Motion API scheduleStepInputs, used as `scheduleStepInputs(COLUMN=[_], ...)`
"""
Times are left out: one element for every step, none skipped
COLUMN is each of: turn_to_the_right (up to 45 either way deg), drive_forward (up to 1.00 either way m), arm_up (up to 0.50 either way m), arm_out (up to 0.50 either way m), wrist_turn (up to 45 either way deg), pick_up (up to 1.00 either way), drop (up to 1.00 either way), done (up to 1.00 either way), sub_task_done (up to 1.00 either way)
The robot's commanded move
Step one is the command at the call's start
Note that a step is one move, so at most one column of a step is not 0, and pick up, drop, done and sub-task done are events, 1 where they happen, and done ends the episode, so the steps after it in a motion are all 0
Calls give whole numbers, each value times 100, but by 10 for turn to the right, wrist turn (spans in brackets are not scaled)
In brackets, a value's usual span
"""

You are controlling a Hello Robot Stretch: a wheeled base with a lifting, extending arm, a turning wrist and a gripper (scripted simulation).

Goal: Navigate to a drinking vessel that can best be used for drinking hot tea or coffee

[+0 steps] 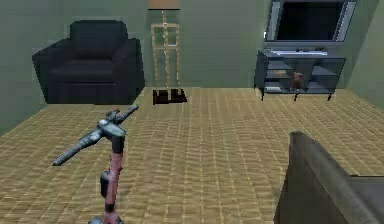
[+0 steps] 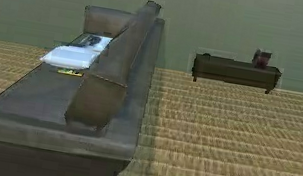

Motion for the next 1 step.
scheduleStepInputs(turn_to_the_right=[-450], drive_forward=[0], arm_up=[0], arm_out=[0], wrist_turn=[0], pick_up=[0], drop=[0], done=[0], sub_task_done=[0])
